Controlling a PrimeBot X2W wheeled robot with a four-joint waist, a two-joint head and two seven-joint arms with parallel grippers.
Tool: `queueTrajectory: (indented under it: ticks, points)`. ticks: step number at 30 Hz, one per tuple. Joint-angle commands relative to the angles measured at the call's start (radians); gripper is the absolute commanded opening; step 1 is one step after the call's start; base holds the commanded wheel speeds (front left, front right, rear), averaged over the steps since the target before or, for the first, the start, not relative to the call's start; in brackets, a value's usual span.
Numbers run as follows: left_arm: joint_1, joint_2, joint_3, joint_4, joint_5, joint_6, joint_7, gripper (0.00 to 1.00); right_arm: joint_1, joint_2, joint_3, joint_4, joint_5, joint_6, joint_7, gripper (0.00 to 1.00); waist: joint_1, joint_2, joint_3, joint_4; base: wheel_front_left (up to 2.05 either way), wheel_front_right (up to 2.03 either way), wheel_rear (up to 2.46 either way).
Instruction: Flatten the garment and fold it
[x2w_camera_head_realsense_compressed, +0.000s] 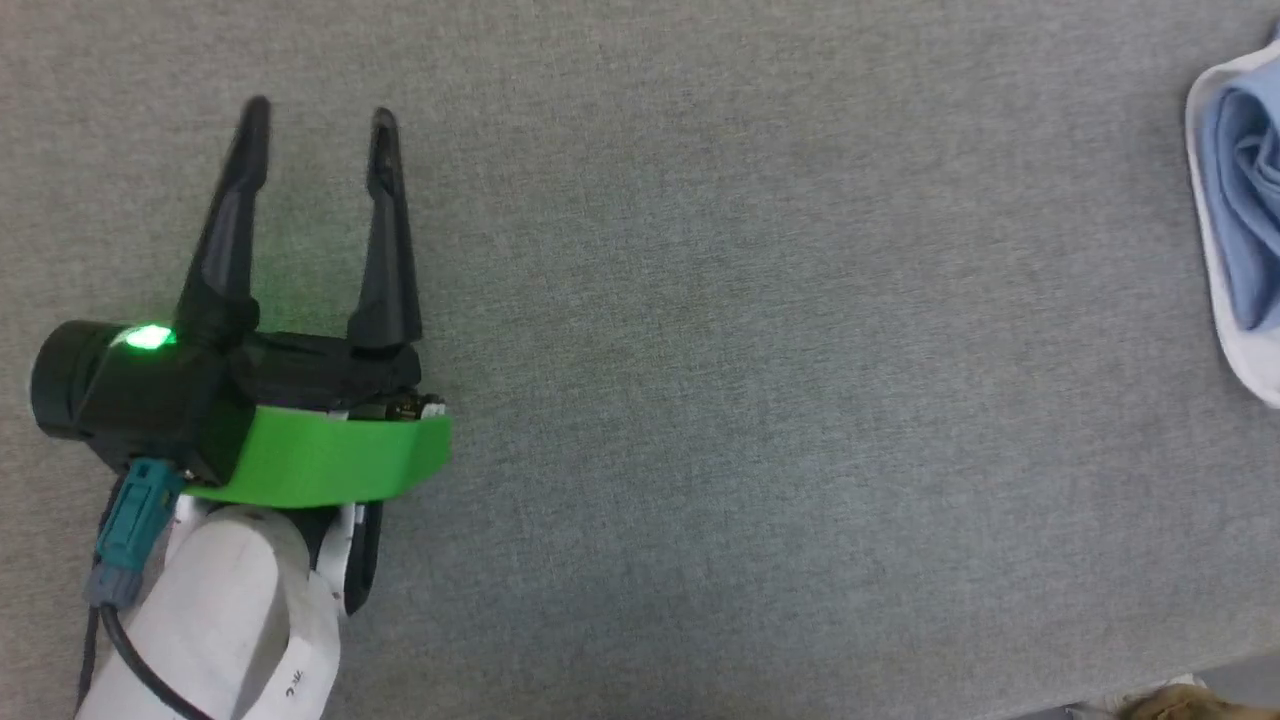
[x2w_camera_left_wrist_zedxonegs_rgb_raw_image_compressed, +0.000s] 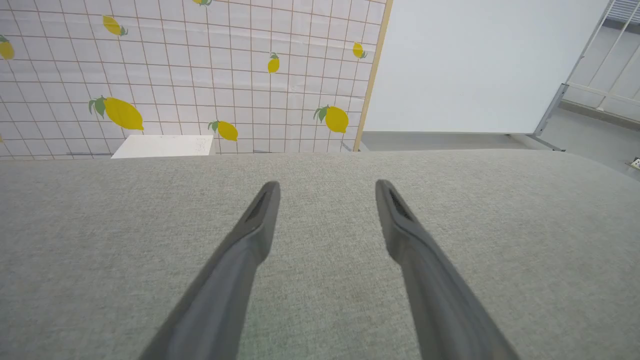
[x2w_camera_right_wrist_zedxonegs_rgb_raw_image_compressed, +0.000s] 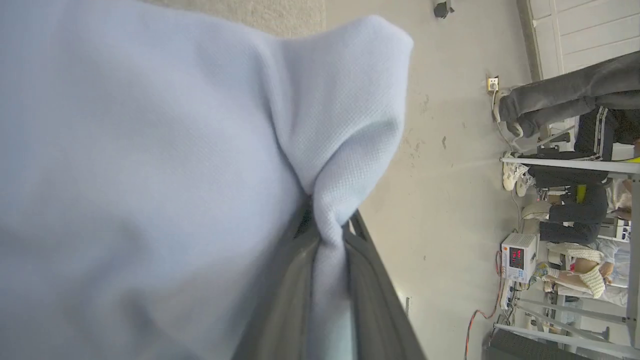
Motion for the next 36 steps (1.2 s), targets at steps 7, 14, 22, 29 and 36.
queueTrajectory:
  ticks: [7, 14, 22, 29, 36]
  points:
    - [0.011, -0.006, 0.008, 0.015, 0.021, 0.027, -0.025, 1.00, -0.023, 0.025, -0.031, 0.024, -0.058, -0.002, -0.030, 1.00, -0.0003, -0.0001, -0.041, 0.016, 0.00, 0.00, 0.00]
    - [0.063, -0.033, 0.005, 0.062, -0.026, 0.024, -0.054, 1.00, 0.002, 0.033, -0.038, 0.004, -0.080, -0.002, -0.028, 1.00, -0.0003, -0.0001, -0.155, 0.034, 0.00, 0.00, 0.00]
    - [0.155, -0.052, 0.018, 0.116, -0.087, 0.020, -0.080, 1.00, 0.086, 0.128, -0.080, -0.075, -0.060, -0.002, -0.035, 1.00, -0.0003, -0.0001, -0.320, 0.066, 0.00, 0.00, 0.00]
    - [0.242, -0.058, 0.036, 0.136, -0.127, 0.019, -0.095, 1.00, 0.207, 0.306, -0.130, -0.244, 0.025, -0.002, -0.110, 1.00, -0.0003, -0.0001, -0.439, 0.108, 0.00, 0.00, 0.00]
    - [0.303, -0.063, 0.040, 0.139, -0.142, 0.018, -0.104, 1.00, 0.367, 0.452, -0.107, -0.450, 0.106, -0.002, -0.242, 1.00, -0.0003, -0.0001, -0.495, 0.143, 0.00, 0.00, 0.00]
